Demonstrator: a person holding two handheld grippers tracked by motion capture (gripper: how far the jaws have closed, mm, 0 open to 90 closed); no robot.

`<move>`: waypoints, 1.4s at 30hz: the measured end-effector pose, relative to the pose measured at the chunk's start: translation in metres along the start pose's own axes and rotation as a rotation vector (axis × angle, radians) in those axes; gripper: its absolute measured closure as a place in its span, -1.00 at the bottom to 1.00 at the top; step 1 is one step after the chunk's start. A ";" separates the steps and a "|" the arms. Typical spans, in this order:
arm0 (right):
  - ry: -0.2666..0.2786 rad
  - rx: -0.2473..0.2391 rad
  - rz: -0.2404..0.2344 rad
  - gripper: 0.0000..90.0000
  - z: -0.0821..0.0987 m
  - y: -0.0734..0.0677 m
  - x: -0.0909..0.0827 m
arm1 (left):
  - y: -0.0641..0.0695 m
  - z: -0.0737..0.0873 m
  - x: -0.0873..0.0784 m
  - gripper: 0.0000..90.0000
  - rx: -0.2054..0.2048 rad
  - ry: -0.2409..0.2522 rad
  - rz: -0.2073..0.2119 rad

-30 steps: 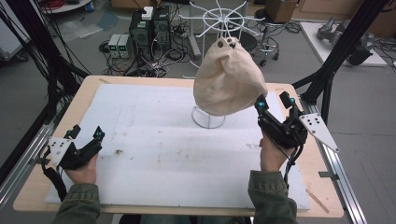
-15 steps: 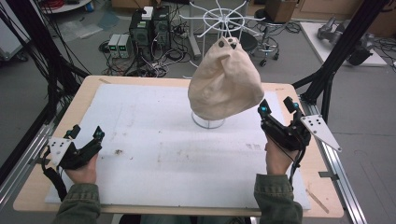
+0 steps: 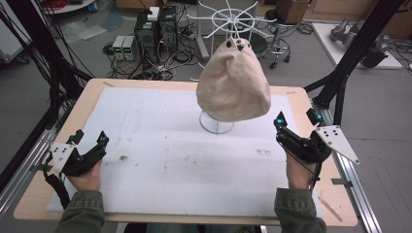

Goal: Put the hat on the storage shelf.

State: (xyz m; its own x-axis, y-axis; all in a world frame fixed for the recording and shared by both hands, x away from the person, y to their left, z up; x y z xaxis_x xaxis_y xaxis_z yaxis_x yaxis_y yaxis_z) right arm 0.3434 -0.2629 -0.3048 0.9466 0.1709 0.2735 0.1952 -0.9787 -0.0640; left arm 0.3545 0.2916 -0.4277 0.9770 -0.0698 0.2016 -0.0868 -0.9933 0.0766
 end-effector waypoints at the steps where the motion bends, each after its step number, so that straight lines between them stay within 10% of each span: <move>1: 0.000 -0.004 0.001 -0.76 0.001 0.000 -0.001 | 0.000 0.000 0.000 -0.47 0.000 0.000 0.000; 42: -0.133 -0.028 0.135 -0.76 0.065 0.022 -0.049 | -0.001 -0.003 0.000 -0.47 -0.005 0.014 -0.004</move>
State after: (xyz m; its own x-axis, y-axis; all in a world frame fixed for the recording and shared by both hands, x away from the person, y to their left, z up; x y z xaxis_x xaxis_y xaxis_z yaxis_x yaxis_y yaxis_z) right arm 0.3179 -0.2859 -0.3819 0.9897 0.0491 0.1345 0.0581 -0.9963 -0.0640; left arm 0.3540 0.2929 -0.4253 0.9745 -0.0649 0.2148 -0.0843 -0.9930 0.0825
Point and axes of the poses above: each handheld gripper's, and its own axes: x roughly forward along the jaws, z roughly out of its underside, y roughly to its right, the point moved 8 cm from there along x, roughly forward along the jaws, and after that the axes turned 11 degrees about y, right-handed, at the moved point
